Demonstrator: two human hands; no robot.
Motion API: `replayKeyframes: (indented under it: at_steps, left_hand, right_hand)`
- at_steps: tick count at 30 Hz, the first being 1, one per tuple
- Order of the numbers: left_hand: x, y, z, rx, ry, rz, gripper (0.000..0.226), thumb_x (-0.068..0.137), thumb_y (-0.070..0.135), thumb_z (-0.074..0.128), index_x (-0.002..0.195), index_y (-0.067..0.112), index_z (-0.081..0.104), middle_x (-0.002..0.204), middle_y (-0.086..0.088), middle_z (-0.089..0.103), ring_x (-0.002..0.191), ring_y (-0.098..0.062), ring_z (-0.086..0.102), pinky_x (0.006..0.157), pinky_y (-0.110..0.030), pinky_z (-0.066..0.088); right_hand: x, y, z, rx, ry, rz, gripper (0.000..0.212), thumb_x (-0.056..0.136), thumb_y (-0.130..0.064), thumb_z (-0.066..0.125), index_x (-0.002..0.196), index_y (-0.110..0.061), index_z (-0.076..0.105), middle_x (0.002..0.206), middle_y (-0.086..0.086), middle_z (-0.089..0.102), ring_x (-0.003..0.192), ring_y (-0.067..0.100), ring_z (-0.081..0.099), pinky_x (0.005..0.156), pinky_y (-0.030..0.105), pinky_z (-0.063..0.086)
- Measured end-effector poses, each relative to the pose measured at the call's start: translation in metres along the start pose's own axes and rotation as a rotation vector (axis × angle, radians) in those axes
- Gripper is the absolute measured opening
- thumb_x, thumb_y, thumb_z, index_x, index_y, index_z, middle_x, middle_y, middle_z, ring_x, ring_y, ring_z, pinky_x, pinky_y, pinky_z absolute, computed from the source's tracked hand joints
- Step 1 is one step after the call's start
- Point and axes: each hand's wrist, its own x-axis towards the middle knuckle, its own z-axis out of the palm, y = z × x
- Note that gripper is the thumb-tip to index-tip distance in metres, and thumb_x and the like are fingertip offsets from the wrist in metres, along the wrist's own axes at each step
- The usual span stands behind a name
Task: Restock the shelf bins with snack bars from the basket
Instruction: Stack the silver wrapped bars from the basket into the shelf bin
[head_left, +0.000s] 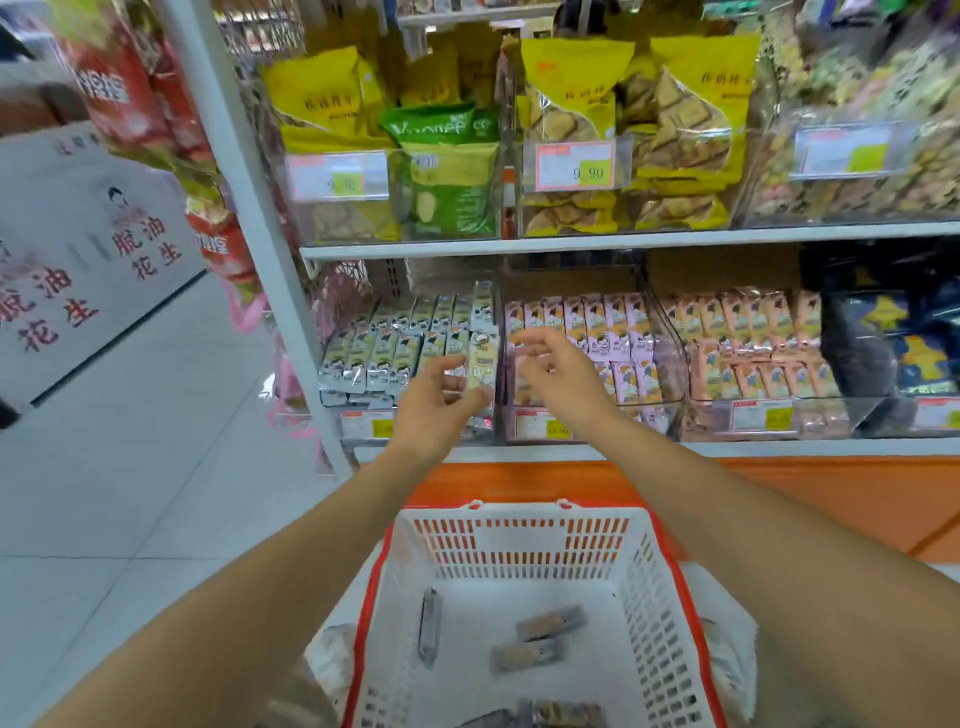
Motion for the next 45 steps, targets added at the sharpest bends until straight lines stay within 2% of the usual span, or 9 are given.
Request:
replayKeyframes:
  at_steps: [3, 6, 9, 14, 19, 24, 30, 38, 45]
  left_hand:
    - [0.021, 0.014, -0.018, 0.016, 0.009, -0.002, 0.033, 0.094, 0.023, 0.061, 0.126, 0.021, 0.053, 0.099, 0.000, 0.059, 0.082, -0.014, 0.059, 0.065, -0.015, 0.045]
    - [0.041, 0.018, -0.032, 0.042, -0.043, 0.002, 0.027, 0.095, 0.016, 0.054, 0.119, 0.021, 0.065, 0.086, -0.004, 0.059, 0.068, -0.018, 0.053, 0.066, -0.030, 0.048]
    - [0.058, 0.016, -0.042, 0.042, -0.053, 0.002, 0.019, 0.093, 0.015, 0.058, 0.102, 0.026, 0.071, 0.104, -0.006, 0.064, 0.070, -0.015, 0.056, 0.066, -0.027, 0.050]
    - [0.078, 0.009, -0.039, -0.093, 0.107, -0.093, 0.050, 0.090, 0.022, 0.067, 0.134, 0.015, 0.045, 0.119, -0.011, 0.058, 0.087, -0.021, 0.063, 0.078, -0.035, 0.054]
    - [0.082, -0.002, -0.025, 0.241, 0.056, 0.028, 0.028, 0.095, 0.017, 0.056, 0.123, 0.015, 0.059, 0.115, -0.004, 0.059, 0.095, -0.016, 0.056, 0.079, -0.032, 0.048]
    - [0.085, -0.017, -0.013, 0.381, -0.030, 0.098, 0.029, 0.092, 0.016, 0.055, 0.119, 0.017, 0.066, 0.106, 0.001, 0.068, 0.107, -0.027, 0.059, 0.095, -0.046, 0.049]
    - [0.090, -0.023, -0.010, 0.476, -0.081, 0.130, 0.043, 0.097, 0.008, 0.044, 0.136, 0.020, 0.055, 0.139, -0.007, 0.049, 0.138, -0.026, 0.031, 0.114, -0.039, 0.029]
    - [0.098, -0.025, -0.013, 0.672, -0.179, 0.160, 0.057, 0.098, 0.003, 0.035, 0.147, 0.034, 0.037, 0.156, 0.009, 0.031, 0.145, -0.020, 0.013, 0.115, -0.044, 0.007]
    - [0.059, -0.038, -0.003, 0.597, 0.283, 0.527, 0.041, 0.082, 0.003, 0.042, 0.117, 0.013, 0.060, 0.113, -0.006, 0.054, 0.106, -0.025, 0.042, 0.093, -0.038, 0.036]
  right_hand:
    - [0.014, -0.006, 0.004, -0.059, -0.021, -0.071, 0.043, 0.099, -0.010, 0.050, 0.141, -0.019, 0.045, 0.143, 0.000, 0.044, 0.118, 0.014, 0.049, 0.096, 0.029, 0.046]
    - [0.026, -0.007, 0.006, -0.158, -0.119, -0.219, 0.061, 0.095, -0.004, 0.054, 0.148, -0.029, 0.036, 0.157, -0.007, 0.025, 0.140, 0.012, 0.030, 0.107, 0.028, 0.034]
    - [0.036, -0.006, 0.009, -0.382, -0.200, -0.298, 0.051, 0.093, -0.012, 0.061, 0.141, -0.025, 0.048, 0.143, -0.003, 0.046, 0.134, 0.016, 0.035, 0.110, 0.034, 0.030]
    - [0.047, 0.003, 0.026, -0.438, 0.063, -0.235, 0.036, 0.088, -0.025, 0.069, 0.122, -0.020, 0.062, 0.115, -0.003, 0.064, 0.104, 0.014, 0.057, 0.092, 0.035, 0.048]
    - [0.052, 0.013, 0.038, -0.441, 0.218, -0.166, 0.032, 0.087, -0.030, 0.066, 0.115, -0.015, 0.060, 0.090, -0.004, 0.055, 0.083, 0.013, 0.053, 0.060, 0.021, 0.037]
    - [0.044, 0.020, 0.048, -0.425, 0.238, -0.199, 0.027, 0.085, -0.026, 0.068, 0.105, -0.013, 0.056, 0.089, -0.005, 0.041, 0.069, 0.010, 0.042, 0.054, 0.015, 0.029]
    - [0.050, 0.023, 0.051, -0.382, 0.149, -0.166, 0.035, 0.087, -0.037, 0.068, 0.112, -0.013, 0.062, 0.109, 0.002, 0.049, 0.091, 0.017, 0.055, 0.081, 0.033, 0.048]
    - [0.052, 0.031, 0.040, -0.614, 0.045, -0.272, 0.043, 0.093, -0.029, 0.059, 0.135, -0.016, 0.055, 0.133, 0.002, 0.048, 0.126, 0.019, 0.040, 0.103, 0.034, 0.026]
    - [0.032, 0.041, 0.030, -0.482, 0.180, -0.435, 0.024, 0.093, -0.023, 0.049, 0.109, -0.014, 0.065, 0.106, 0.001, 0.056, 0.103, 0.015, 0.050, 0.089, 0.031, 0.037]
